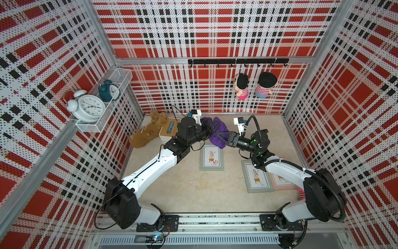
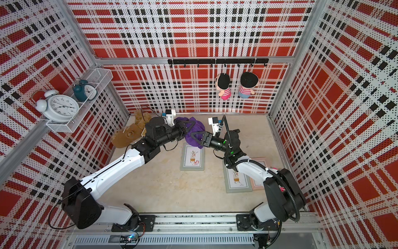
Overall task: Wipe the picture frame with a cloth
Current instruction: Adjust the cleaning item.
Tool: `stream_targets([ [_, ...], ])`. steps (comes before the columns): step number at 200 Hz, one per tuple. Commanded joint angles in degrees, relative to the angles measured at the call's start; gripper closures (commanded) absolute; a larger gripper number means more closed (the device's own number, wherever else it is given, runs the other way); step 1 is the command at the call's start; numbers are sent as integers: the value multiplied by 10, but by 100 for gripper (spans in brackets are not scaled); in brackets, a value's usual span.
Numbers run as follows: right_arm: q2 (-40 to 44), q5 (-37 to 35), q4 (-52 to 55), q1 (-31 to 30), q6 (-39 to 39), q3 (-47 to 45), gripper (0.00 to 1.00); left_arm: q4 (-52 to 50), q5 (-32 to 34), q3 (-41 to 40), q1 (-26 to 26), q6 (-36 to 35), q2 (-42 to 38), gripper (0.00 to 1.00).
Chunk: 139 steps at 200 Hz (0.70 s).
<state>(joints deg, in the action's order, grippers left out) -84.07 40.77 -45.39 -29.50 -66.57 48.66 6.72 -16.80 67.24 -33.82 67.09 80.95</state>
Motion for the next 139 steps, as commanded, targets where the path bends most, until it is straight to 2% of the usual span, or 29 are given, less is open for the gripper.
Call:
stream_targets([
  [1,-11,4,37,-2,24,23,50,39,-40,-12,-13,7,6,97],
  [10,-12,2,48,-1,29,28,57,40,-42,-16,-13,7,7,96],
  [31,-5,-19,95,0,52,36,79,41,-46,-28,-13,6,5,91],
  [40,3,-38,123,1,65,37,90,40,-46,-33,-11,3,3,86],
  [55,20,-63,153,4,87,33,100,30,-49,-38,-4,-10,-1,77],
  [74,51,-101,227,10,129,36,100,0,-38,-54,12,-40,-21,55],
  [105,98,-186,374,37,193,51,100,-31,-22,-127,78,-75,-90,18],
  [123,107,-264,484,48,239,83,100,-33,-19,-180,120,-91,-138,6],
  [139,96,-335,568,48,285,120,100,-39,-19,-219,149,-104,-167,4],
])
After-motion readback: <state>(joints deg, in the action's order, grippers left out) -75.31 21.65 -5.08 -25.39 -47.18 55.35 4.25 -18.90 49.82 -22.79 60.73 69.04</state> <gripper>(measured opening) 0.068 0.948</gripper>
